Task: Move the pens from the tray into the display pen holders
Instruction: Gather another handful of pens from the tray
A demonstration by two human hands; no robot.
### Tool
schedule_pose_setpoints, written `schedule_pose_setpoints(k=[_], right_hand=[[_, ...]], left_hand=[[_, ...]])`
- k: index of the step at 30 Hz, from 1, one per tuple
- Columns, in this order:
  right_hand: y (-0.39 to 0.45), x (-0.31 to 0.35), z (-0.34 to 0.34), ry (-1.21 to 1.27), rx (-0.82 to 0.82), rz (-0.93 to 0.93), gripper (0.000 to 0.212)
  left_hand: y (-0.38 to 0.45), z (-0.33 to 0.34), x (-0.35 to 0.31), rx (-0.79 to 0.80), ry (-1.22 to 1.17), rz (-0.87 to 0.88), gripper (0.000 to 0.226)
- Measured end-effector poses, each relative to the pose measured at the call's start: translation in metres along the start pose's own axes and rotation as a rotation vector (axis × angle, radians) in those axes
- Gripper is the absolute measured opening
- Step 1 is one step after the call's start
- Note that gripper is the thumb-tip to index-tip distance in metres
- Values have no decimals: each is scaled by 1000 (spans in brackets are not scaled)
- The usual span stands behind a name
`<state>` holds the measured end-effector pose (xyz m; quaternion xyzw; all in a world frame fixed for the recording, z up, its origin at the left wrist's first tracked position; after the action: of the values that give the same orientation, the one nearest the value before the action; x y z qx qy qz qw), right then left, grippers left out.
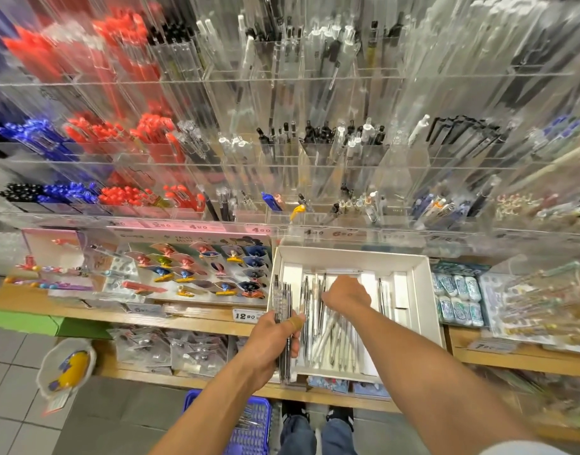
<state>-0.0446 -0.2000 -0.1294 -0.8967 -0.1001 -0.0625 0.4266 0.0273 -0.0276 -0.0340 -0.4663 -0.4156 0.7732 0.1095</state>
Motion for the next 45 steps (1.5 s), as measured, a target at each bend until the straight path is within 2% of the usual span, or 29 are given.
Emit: schedule_pose_setpoints(k=[2, 7, 10, 13, 15, 16, 18, 21, 25, 27, 28, 31, 35, 41, 45], right_hand=[[-2, -4, 1, 79, -8, 4, 30], [-9, -7, -12, 167, -10, -88, 36], [-20, -14, -28, 258, -76, -236, 27], [-39, -20, -47, 371, -102, -428, 12], [-55, -20, -60, 462, -18, -515, 8], [-63, -19, -65, 514, 45, -547, 7], [-77, -16, -74, 605, 149, -608, 7], [-91, -11, -81, 802, 262, -664, 13], [-89, -7, -79, 938, 388, -667, 5], [-77, -7, -74, 917, 387, -599, 7], [-69, -7, -70, 868, 331, -529, 7], [-42, -12, -50, 595, 79, -310, 11], [-16, -3, -21, 270, -6, -189, 19], [-1, 12, -4, 160, -88, -103, 4], [4, 7, -5, 129, -133, -73, 18]], left_hand=[[-2, 0, -1, 9, 20, 10, 23], [-4, -1, -7, 13, 8, 28, 26], [-4, 1, -10, 9, 6, 40, 30], [-3, 6, -15, -14, 9, 57, 56], [-3, 10, -19, 4, 6, 77, 75], [-4, 12, -23, 17, 4, 88, 77], [-5, 14, -27, 36, 26, 109, 57], [-5, 19, -27, 83, 106, 93, 44], [-8, 21, -22, 116, 128, 55, 56], [-8, 20, -20, 81, 109, 48, 55], [-8, 18, -19, 61, 79, 41, 51], [-9, 10, -15, 65, -37, 23, 45], [-13, -1, -13, 144, -126, 1, 32], [-9, -11, -9, 103, -154, 20, 20], [-8, -13, -7, 91, -170, 24, 17]])
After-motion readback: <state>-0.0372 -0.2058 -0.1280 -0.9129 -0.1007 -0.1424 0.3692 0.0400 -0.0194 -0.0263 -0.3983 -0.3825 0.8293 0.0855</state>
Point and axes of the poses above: each hand's wrist, its own y-axis towards the middle knuckle, its own z-axis out of the palm, x = y × z, the point moved 2 cm from there along y, towards the middle knuckle, and after that the axes turned 7 degrees about x, right-handed, at the moved point
